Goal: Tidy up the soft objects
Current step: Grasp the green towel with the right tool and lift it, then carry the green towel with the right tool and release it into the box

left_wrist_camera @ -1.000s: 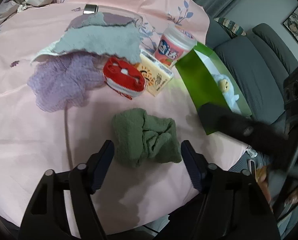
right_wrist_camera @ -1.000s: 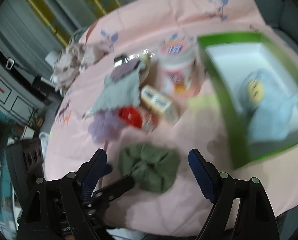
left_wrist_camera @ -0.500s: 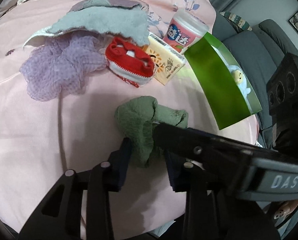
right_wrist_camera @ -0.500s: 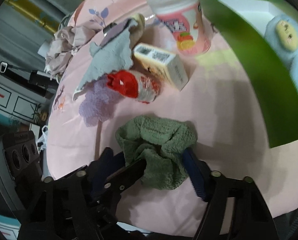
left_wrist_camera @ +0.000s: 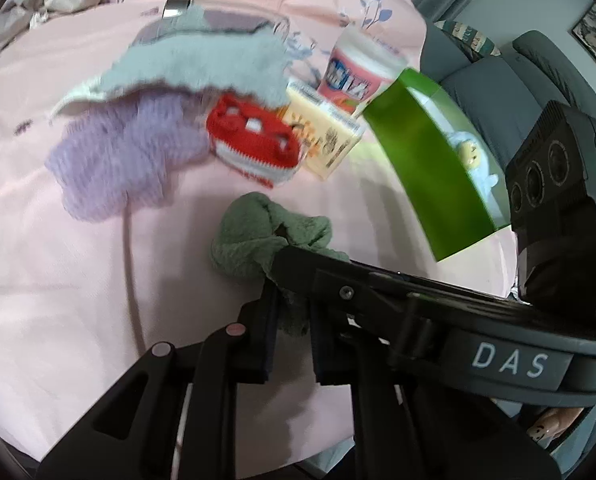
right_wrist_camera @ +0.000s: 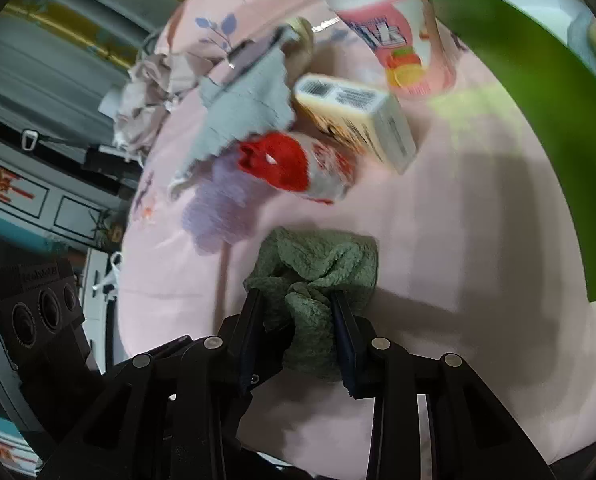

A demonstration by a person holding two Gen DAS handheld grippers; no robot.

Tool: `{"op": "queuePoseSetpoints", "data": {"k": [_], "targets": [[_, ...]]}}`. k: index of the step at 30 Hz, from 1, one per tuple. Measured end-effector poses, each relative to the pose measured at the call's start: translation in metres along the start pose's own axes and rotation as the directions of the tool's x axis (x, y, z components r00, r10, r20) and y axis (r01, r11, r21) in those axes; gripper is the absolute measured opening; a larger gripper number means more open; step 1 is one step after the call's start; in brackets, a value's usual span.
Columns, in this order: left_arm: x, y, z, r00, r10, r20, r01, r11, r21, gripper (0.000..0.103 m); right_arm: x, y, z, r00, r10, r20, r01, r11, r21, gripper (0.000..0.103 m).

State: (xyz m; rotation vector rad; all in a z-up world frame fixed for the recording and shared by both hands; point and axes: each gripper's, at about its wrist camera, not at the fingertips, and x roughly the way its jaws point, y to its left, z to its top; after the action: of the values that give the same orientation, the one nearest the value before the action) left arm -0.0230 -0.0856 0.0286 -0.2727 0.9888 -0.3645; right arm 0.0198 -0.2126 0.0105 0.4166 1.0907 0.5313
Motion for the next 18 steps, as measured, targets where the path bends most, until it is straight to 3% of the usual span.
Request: {"op": "queuePoseSetpoints", "data": {"k": [18], "targets": [[-0.067,-0.043,0.024,0.979,-0.010,0.203,-0.020,0.990,0.143,0.010,-0.075,0.049,0.018,0.974,0.062,0.220,-0.034,0.991,-0.127,0.036]]}}
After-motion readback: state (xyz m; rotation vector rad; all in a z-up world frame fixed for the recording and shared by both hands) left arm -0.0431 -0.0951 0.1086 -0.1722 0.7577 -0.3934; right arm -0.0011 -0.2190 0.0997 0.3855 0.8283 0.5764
